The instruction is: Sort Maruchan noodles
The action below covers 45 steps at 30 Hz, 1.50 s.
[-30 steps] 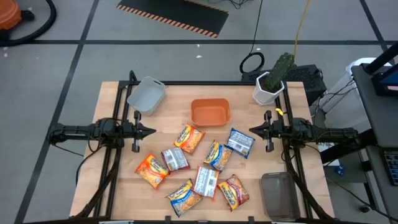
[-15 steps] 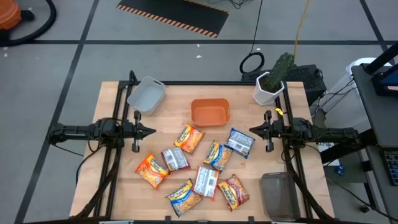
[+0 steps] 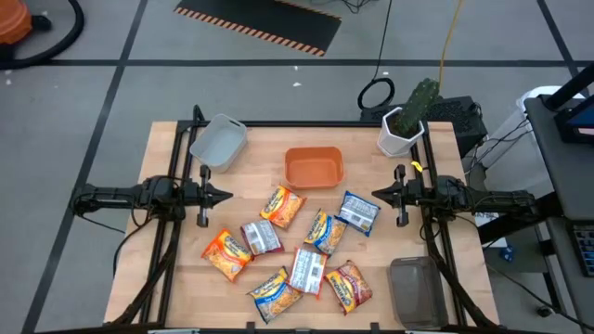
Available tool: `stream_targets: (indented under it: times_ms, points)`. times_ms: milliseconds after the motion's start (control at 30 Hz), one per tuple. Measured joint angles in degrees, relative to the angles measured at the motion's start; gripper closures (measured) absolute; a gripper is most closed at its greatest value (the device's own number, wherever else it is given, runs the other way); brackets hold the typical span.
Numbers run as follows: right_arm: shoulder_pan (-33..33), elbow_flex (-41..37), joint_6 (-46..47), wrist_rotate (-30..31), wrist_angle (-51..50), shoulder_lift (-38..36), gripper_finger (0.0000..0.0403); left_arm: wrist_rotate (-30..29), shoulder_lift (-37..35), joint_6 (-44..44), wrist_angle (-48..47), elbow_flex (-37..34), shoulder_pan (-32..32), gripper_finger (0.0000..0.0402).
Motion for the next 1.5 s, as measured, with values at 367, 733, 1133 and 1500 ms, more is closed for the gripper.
stream_targets:
  times_ms: [367,733,1133,1500]
  points:
    - [-0.01,0.02,-8.99,0.0,0.1,-0.02,0.0403,0.0,0.0,0.01,0.01,0.0,-0.01,0.04]
    - [-0.03,0.02,-8.26,0.07,0.75,-0.02,0.0403,-0.02,0.0,0.02,-0.01,0.0,-0.01,0.04]
    - [-0.22,0.02,-11.02,0.12,-0.29,4.15,0.0403,0.0,0.0,0.01,-0.03,0.0,-0.01,0.04]
    - [-0.24,1.54,1.66,1.31,3.84,11.13,0.0403,0.0,0.0,0.02,-0.05,0.0,-0.01,0.04]
